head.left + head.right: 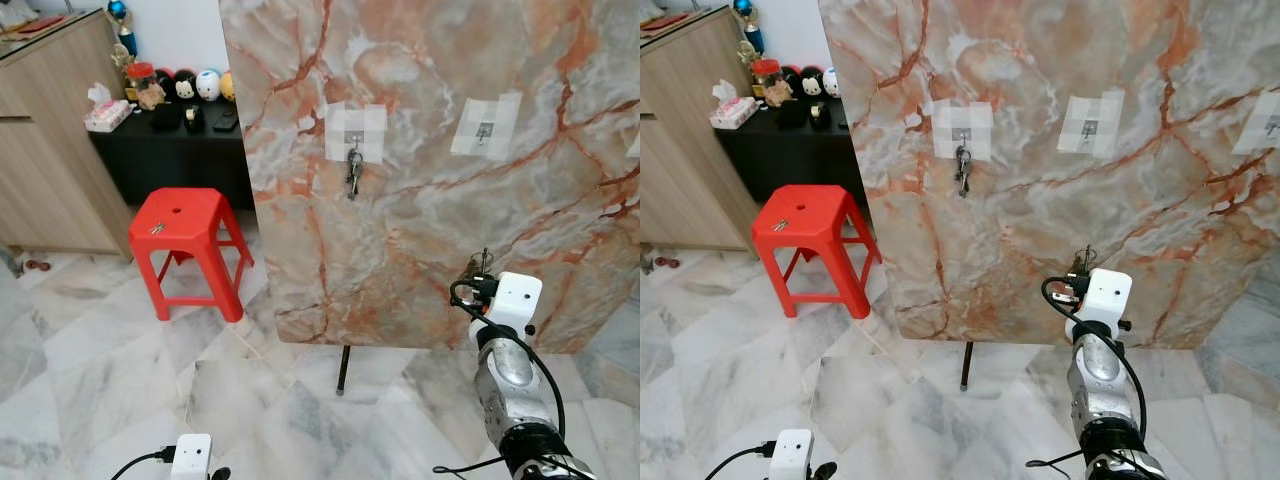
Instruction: Hang keys on a hook
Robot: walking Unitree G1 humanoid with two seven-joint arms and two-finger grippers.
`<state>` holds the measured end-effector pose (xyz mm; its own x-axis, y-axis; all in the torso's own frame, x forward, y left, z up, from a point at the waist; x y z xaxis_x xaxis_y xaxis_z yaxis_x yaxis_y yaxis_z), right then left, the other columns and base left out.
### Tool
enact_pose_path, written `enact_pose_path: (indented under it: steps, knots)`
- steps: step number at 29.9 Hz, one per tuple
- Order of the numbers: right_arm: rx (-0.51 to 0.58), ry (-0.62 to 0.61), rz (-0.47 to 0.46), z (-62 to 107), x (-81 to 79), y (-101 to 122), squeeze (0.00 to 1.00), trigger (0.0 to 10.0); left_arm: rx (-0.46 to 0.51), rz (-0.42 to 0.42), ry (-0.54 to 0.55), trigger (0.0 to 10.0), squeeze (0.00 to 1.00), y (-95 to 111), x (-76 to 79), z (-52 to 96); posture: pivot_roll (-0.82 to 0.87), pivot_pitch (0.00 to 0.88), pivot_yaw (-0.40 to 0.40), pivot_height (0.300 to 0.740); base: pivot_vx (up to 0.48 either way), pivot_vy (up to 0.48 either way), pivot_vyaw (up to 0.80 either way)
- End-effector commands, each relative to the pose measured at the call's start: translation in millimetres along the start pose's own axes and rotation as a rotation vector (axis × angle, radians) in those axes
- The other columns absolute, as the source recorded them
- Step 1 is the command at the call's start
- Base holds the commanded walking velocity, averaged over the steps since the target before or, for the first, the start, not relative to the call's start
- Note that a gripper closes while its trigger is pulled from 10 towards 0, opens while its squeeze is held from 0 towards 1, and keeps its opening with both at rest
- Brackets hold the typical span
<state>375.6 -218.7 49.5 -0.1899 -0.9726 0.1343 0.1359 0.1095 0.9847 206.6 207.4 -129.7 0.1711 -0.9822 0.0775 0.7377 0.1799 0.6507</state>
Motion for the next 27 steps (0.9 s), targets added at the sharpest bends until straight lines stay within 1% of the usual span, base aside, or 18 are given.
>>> enact_pose_path:
  steps: [1,3,13,22,27]
  knots:
    - [0.034,0.002,-0.005,-2.1,-2.2,9.2,0.00,10.0,-0.017,0.010,0.011,10.0,0.00,-5.0,-4.6,1.5,-0.11,0.000,0.003,0.738,0.000,0.000,0.00]
    - [0.037,0.002,-0.006,-2.4,-2.5,10.4,0.00,10.0,-0.017,0.010,0.011,10.0,0.00,-5.0,-4.9,1.6,-0.11,0.000,0.004,0.738,0.000,0.000,0.00]
    - [0.051,0.003,-0.013,-2.3,-3.4,13.1,0.00,10.0,-0.021,0.008,0.007,10.0,0.00,-6.3,-5.2,2.0,-0.11,0.000,0.005,0.738,0.258,0.000,0.00]
    - [0.054,0.002,-0.016,-2.0,-4.5,13.6,0.00,10.0,-0.027,0.006,0.007,10.0,0.00,-8.0,-6.5,2.6,-0.11,0.000,0.007,0.738,0.311,0.000,0.00]
    - [0.049,-0.015,-0.016,-1.4,-2.5,12.2,0.00,10.0,-0.027,0.006,0.009,10.0,0.00,-8.0,-7.2,2.7,-0.11,0.000,0.006,0.738,0.323,0.000,0.00]
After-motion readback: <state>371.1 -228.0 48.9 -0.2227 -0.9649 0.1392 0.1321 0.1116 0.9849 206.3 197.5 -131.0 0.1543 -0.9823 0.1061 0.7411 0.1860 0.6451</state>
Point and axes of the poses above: a point about 5 cm out from each wrist's last joint towards the gripper, its own z axis pointing back from the gripper into the wrist, its own y axis along the axis of the wrist's last joint, x = y × z, the point moved 6 cm from there along -z, pointing out of the wrist towards the gripper, and after that the axes turned 10 degrees about z, right-handed, at the moved point
